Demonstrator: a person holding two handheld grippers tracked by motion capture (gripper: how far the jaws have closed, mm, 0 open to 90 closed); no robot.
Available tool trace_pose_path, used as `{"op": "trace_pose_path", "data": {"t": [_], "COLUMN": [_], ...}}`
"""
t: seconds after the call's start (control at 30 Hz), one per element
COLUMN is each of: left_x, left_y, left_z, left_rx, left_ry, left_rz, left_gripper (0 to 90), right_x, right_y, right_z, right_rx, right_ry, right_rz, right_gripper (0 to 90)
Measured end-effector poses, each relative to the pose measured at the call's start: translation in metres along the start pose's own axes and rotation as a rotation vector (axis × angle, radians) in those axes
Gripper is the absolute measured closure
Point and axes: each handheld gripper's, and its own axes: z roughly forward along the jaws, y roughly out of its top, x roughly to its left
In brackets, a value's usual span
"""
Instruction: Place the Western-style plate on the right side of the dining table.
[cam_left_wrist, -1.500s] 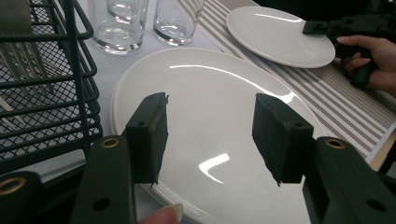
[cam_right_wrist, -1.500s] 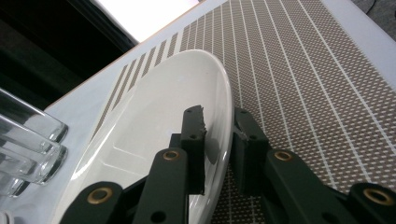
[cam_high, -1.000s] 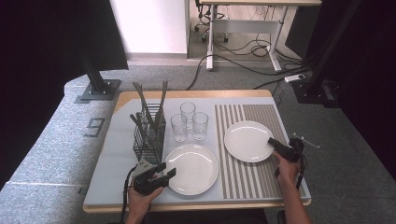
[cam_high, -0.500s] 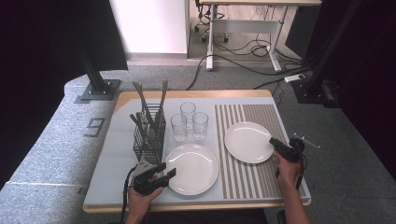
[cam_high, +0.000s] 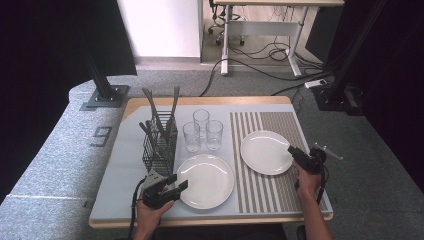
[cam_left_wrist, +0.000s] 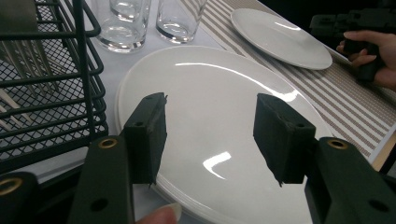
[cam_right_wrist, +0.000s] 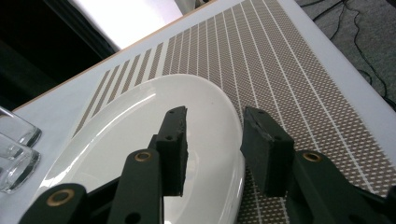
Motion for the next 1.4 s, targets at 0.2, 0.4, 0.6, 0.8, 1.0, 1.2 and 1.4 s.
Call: {"op": "trace_pose_path", "data": {"t": [0.2, 0.4, 0.6, 0.8, 1.0, 1.2, 1.4], "left_x": [0.001, 0.000, 0.002, 0.002, 0.003, 0.003, 0.002], "left_y": [-0.001, -0.002, -0.003, -0.005, -0.006, -0.006, -0.007], "left_z": [0.002, 0.003, 0.004, 0.003, 0.004, 0.005, 0.005], "left_rx": [0.009, 0.017, 0.026, 0.029, 0.038, 0.055, 0.060], "left_ry": [0.010, 0.015, 0.024, 0.039, 0.040, 0.046, 0.039], "left_rz": [0.005, 0.013, 0.013, 0.026, 0.037, 0.056, 0.070], "left_gripper": [43.7, 43.3, 42.7, 41.9, 40.4, 38.6, 36.6], "right_x": [0.003, 0.010, 0.015, 0.020, 0.026, 0.033, 0.039], "right_y": [-0.001, -0.002, -0.003, -0.005, -0.007, -0.010, -0.014], "right_z": [-0.003, -0.007, -0.011, -0.012, -0.012, -0.014, -0.016], "right_rx": [0.005, 0.001, -0.012, -0.001, 0.005, 0.014, 0.017], "right_ry": [0.015, 0.053, 0.101, 0.127, 0.144, 0.168, 0.194], "right_rz": [-0.023, -0.066, -0.090, -0.118, -0.153, -0.194, -0.213], "right_gripper": [57.8, 54.5, 52.1, 50.2, 48.0, 44.9, 43.2]}}
